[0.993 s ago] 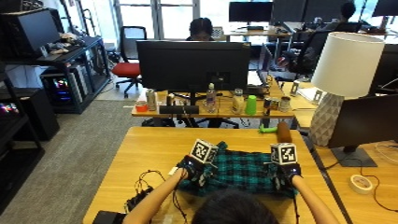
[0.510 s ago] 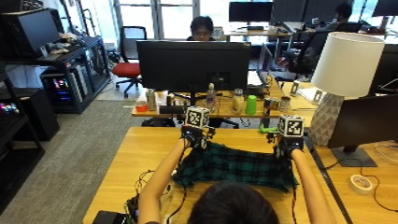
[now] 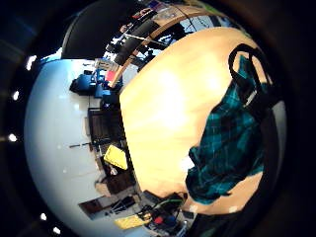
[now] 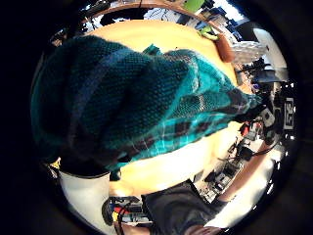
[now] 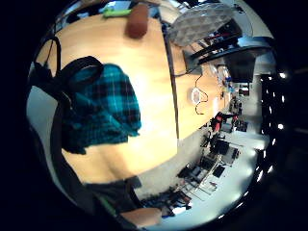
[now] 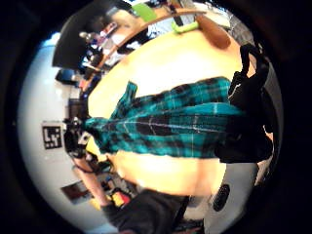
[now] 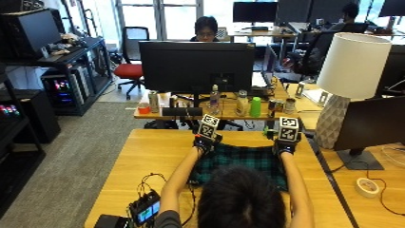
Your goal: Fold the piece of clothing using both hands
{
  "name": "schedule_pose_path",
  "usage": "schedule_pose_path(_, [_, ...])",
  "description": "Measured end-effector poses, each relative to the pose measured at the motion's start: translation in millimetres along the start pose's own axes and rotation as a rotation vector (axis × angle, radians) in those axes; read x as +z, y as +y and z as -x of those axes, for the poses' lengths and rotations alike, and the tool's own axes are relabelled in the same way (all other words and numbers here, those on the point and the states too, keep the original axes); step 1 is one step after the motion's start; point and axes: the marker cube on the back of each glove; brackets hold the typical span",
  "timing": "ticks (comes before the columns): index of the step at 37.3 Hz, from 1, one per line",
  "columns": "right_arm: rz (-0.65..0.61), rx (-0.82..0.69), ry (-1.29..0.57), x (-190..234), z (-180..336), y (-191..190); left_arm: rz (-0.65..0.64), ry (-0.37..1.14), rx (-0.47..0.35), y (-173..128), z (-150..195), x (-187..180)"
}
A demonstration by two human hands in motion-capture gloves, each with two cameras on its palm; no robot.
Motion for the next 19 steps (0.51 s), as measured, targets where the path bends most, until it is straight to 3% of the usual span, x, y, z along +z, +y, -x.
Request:
schedule_pose_path(6, [-0.358, 0.093, 0.143, 0.3, -7.0, -21.6, -0.007, -0.167, -0.117, -22.7, 7.4, 27.2])
schedule_pose_path(11, [-0.505, 0.062, 0.128, -23.4, -12.9, -28.1, -0.039, -0.047, -0.091, -19.3, 7.2, 17.6])
schedule_pose_path(14, [-0.484, 0.07, 0.141, -32.5, -24.5, -27.0, -0.087, -0.016, -0.1, -13.6, 10.3, 2.5])
schedule_pose_path(19, [-0.295, 0.101, 0.155, -8.7, -61.0, -61.6, -0.162, 0.04, -0.11, 10.8, 8.9, -28.8])
